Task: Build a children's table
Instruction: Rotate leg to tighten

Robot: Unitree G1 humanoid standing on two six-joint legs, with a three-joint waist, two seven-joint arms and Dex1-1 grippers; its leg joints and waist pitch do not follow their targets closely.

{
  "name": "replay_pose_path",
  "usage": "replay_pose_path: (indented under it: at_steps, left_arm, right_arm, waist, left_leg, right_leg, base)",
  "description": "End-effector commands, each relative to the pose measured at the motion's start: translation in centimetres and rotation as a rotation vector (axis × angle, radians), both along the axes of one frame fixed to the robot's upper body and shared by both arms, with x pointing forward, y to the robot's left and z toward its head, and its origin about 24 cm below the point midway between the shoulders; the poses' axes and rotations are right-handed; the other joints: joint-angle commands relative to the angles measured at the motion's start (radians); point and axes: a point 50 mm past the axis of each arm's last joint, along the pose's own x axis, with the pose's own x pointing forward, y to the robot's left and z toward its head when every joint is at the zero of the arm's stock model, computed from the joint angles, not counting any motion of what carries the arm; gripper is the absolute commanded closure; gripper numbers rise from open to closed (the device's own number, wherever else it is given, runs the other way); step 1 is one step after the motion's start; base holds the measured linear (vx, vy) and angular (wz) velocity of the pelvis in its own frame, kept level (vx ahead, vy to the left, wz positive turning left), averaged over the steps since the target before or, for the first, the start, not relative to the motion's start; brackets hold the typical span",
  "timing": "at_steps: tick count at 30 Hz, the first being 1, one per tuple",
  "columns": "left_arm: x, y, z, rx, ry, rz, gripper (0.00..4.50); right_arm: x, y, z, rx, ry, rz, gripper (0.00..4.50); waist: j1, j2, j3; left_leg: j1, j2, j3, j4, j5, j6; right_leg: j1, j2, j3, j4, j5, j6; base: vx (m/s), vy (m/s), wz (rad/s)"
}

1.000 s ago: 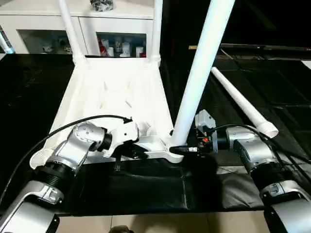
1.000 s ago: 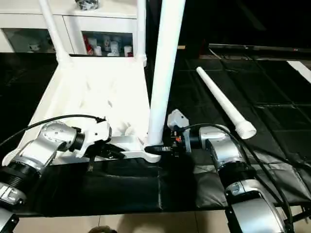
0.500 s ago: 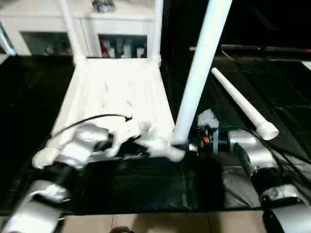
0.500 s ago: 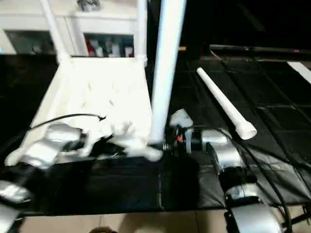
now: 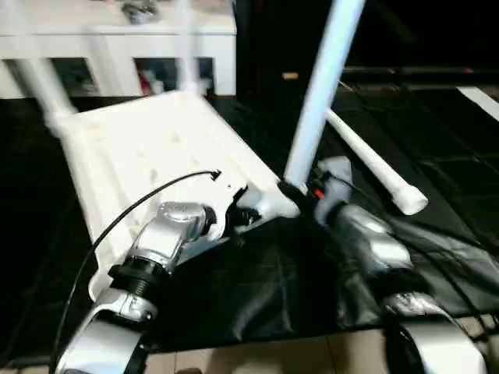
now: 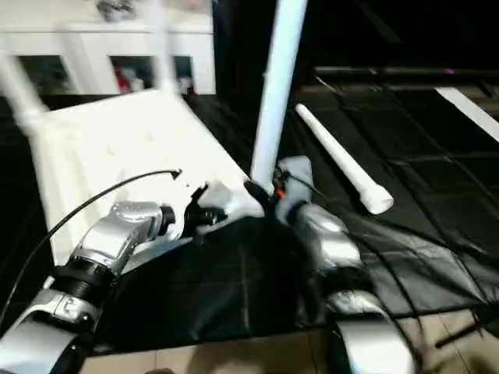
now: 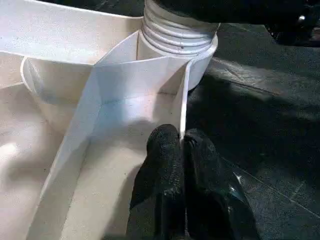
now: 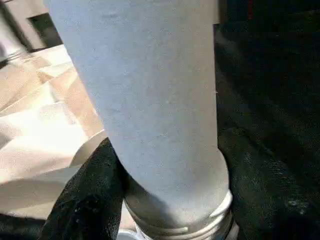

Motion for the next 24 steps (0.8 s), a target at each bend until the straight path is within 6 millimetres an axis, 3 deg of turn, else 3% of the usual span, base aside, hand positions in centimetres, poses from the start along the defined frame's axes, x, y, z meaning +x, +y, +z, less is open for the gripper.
replay_pose_path:
  at_steps: [1,4,10,14,18,21,24]
  left_arm:
    - [1.0,-0.6,3.6,-0.027,-0.179,-0.005,4.50]
    - [0.8,-0.1,3.1,0.026,-0.173,-0.003,4.50]
    - [0.8,0.4,2.7,0.051,-0.166,-0.006,4.50]
    - [1.0,0.8,2.8,0.039,-0.173,-0.040,4.50]
    - [0.9,1.4,2.7,0.065,-0.186,-0.108,4.50]
    - [0.8,1.7,2.6,0.080,-0.184,-0.145,4.50]
    - [0.2,2.3,2.1,0.110,-0.173,-0.260,4.50]
  right_arm:
    - [-2.1,3.3,-2.9,-0.017,0.117,0.156,1.95]
    - [-2.3,3.0,-3.1,-0.043,0.107,0.169,1.26]
    - [-2.2,1.5,-3.1,-0.092,0.057,0.156,0.83]
    - [-2.4,-0.1,-2.9,-0.081,0.021,0.185,0.50]
    - [-2.7,-1.9,-2.6,-0.097,-0.018,0.221,0.07]
    - [-3.0,-2.7,-2.4,-0.110,-0.048,0.287,0.07]
    - [-3.1,-5.0,-1.6,-0.162,-0.068,0.336,0.07]
  waist:
    - [0.009,-0.006,-0.078]
    - [0.008,-0.004,-0.074]
    - [0.005,-0.003,-0.072]
    - [0.007,0.002,-0.074]
    - [0.008,-0.001,-0.076]
    - [0.009,-0.001,-0.074]
    - [0.016,-0.002,-0.075]
  left_leg:
    - [0.001,0.059,-0.023,-0.058,-0.086,0.085]
    - [0.004,0.062,-0.023,-0.061,-0.110,0.078]
    - [0.005,0.061,-0.023,-0.063,-0.143,0.057]
    - [0.005,0.062,-0.024,-0.061,-0.142,0.066]
    - [0.002,0.060,-0.024,-0.059,-0.131,0.083]
    - [0.003,0.062,-0.023,-0.059,-0.139,0.084]
    - [0.004,0.063,-0.022,-0.058,-0.136,0.085]
  right_leg:
    - [0.067,-0.099,0.067,-0.058,-0.211,-0.173]
    - [0.065,-0.099,0.067,-0.063,-0.251,-0.163]
    - [0.065,-0.098,0.068,-0.069,-0.284,-0.150]
    - [0.067,-0.098,0.069,-0.066,-0.255,-0.160]
    - [0.068,-0.097,0.067,-0.065,-0.232,-0.165]
    - [0.067,-0.097,0.068,-0.066,-0.244,-0.165]
    - [0.067,-0.095,0.067,-0.065,-0.253,-0.162]
  base:
    - [0.000,0.000,0.00]
    - [0.000,0.000,0.00]
    - [0.000,0.000,0.00]
    - [0.000,0.000,0.00]
    - [0.000,0.000,0.00]
    - [0.000,0.000,0.00]
    - [0.000,0.000,0.00]
